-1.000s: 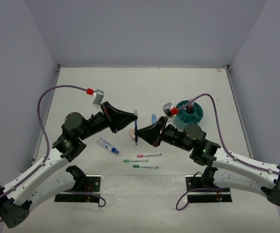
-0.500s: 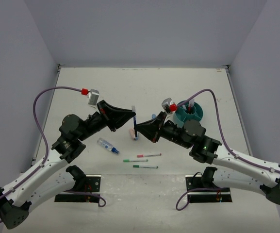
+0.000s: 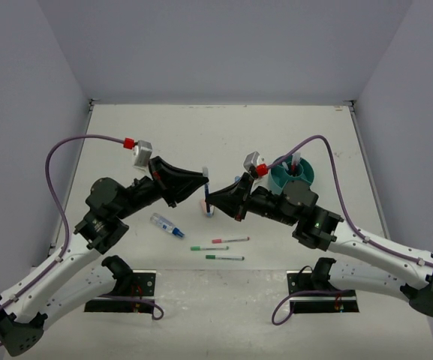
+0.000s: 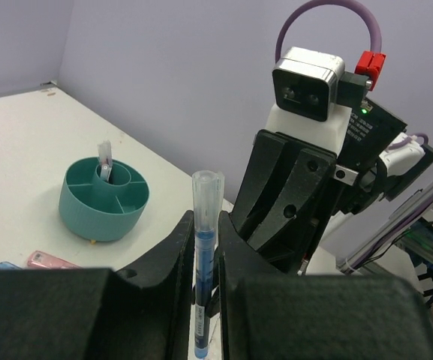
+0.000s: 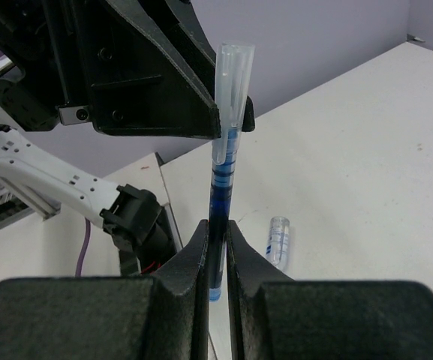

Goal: Sort the stationery into containers
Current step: Close the pen cap on the pen.

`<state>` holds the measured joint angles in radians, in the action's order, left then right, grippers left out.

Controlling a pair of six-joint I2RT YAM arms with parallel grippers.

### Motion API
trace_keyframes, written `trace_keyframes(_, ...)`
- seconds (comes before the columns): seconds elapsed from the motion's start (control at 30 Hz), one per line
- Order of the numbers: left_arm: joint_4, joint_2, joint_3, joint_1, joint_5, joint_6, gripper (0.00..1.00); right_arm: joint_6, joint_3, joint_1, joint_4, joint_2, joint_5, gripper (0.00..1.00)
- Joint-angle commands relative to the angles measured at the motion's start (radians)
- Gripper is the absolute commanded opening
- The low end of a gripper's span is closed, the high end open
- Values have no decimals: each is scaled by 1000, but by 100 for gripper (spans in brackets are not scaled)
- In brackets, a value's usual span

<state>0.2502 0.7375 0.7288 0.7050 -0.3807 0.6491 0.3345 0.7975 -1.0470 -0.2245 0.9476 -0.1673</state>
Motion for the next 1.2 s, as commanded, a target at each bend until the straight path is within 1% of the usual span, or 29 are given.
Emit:
trace_keyframes(0.0, -93, 7, 30, 9, -45, -63, 15, -56, 62, -2, -112, -3, -50, 0)
trace_keyframes(0.17, -103, 10, 34, 10, -54, -77, 28, -57, 58, -2, -110, -3, -43, 0)
trace_keyframes(0.37, -109, -11, 33, 10, -33, -81, 31, -60, 57, -2, -105, 0, -43, 0)
trace_keyframes(0.4, -109, -14, 34, 10, -33, -83, 30, -60, 58, -2, -104, 0, -44, 0)
trace_keyframes(0.43, -107, -23, 32, 9, -35, -84, 24, -59, 58, -1, -103, 0, -46, 0)
trace_keyframes(0.5, -101, -30, 32, 8, -41, -89, 6, -61, 63, -2, -98, 0, -51, 0)
trace_keyframes(0.53, -100, -34, 32, 8, -49, -90, 1, -61, 63, -2, -99, -1, -52, 0)
trace_keyframes(0.63, -77, -34, 28, 9, -97, -94, 0, -59, 68, -2, -99, 2, -58, 0)
trace_keyframes(0.73, -34, -26, 19, 9, -182, -106, 0, -57, 73, -2, -100, 11, -100, 1)
trace_keyframes(0.77, -23, -25, 18, 10, -202, -113, 0, -57, 74, -2, -100, 16, -115, 3)
trace_keyframes(0.87, 18, -22, 18, 8, -270, -134, 0, -55, 74, -2, -108, 52, -187, 27)
trace_keyframes(0.93, 29, -15, 31, 10, -289, -140, 0, -45, 77, -2, -117, 71, -206, 34)
trace_keyframes(0.97, 29, -12, 38, 10, -292, -141, 0, -34, 81, -2, -120, 83, -207, 34)
trace_keyframes(1.0, 26, -9, 44, 8, -289, -143, 0, -30, 81, -2, -121, 83, -203, 33)
trace_keyframes(1.07, 16, 2, 70, 9, -275, -147, 0, -24, 86, -2, -125, 85, -189, 20)
trace_keyframes(1.13, -4, 16, 94, 9, -274, -157, 0, -22, 90, -2, -124, 83, -178, 4)
trace_keyframes(1.17, -21, 24, 108, 9, -264, -162, 1, -25, 90, -2, -123, 79, -176, 0)
